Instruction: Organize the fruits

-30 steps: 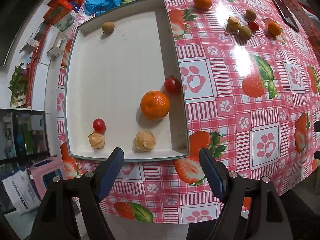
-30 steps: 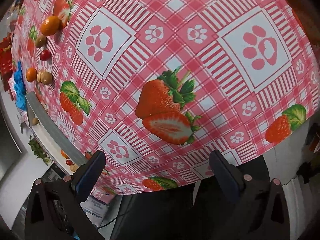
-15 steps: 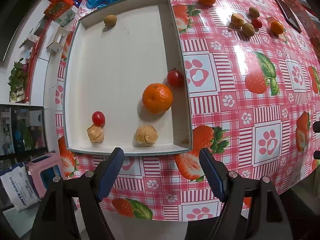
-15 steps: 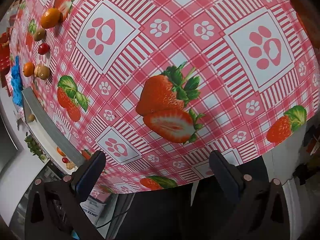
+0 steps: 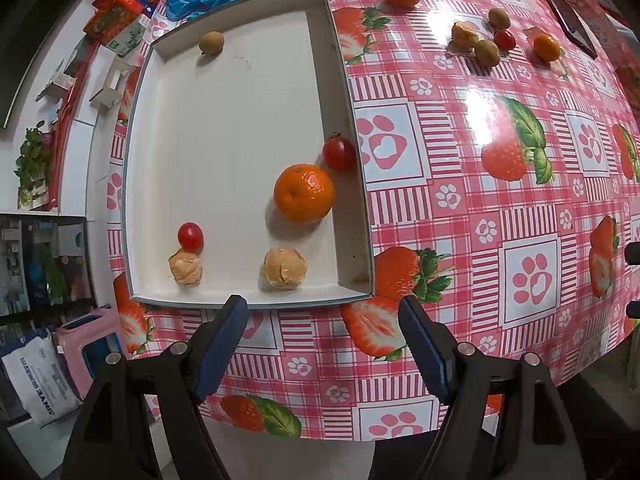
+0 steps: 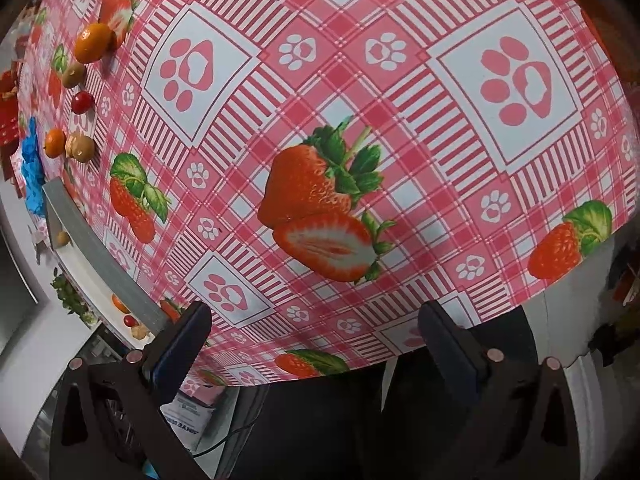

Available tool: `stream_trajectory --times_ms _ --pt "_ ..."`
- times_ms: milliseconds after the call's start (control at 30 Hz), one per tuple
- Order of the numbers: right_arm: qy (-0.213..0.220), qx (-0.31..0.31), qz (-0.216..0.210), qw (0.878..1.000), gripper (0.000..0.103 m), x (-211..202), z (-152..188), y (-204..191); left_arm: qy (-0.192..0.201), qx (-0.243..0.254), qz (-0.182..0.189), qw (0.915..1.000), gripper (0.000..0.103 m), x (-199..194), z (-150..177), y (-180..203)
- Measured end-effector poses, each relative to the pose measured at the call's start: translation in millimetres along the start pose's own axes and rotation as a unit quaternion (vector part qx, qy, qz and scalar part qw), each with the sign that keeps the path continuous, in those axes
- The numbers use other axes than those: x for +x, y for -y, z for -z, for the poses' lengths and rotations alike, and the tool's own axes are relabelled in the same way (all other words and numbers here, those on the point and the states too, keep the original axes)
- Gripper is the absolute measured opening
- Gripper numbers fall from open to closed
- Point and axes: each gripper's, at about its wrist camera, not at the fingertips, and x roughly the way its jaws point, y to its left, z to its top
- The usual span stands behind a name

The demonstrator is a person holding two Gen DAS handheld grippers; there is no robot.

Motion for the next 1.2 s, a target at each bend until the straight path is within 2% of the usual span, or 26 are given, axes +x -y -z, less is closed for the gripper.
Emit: stream_trajectory --times_ms 733,967,1200 --pt "-0.002 0.002 0.002 1.000 0.103 0 0 4 0.008 0.008 0.007 0.9999 0.079 -8 -4 3" --pt "-0.003 0.002 0.010 1.000 0.103 2 -3 6 0.026 0.009 0.030 0.9992 0.079 -28 -32 13" --pt "0.012 -0.026 0.032 0.999 0.103 -6 -13 -2 0.050 0.008 0.074 0.9960 0.079 -53 -71 31"
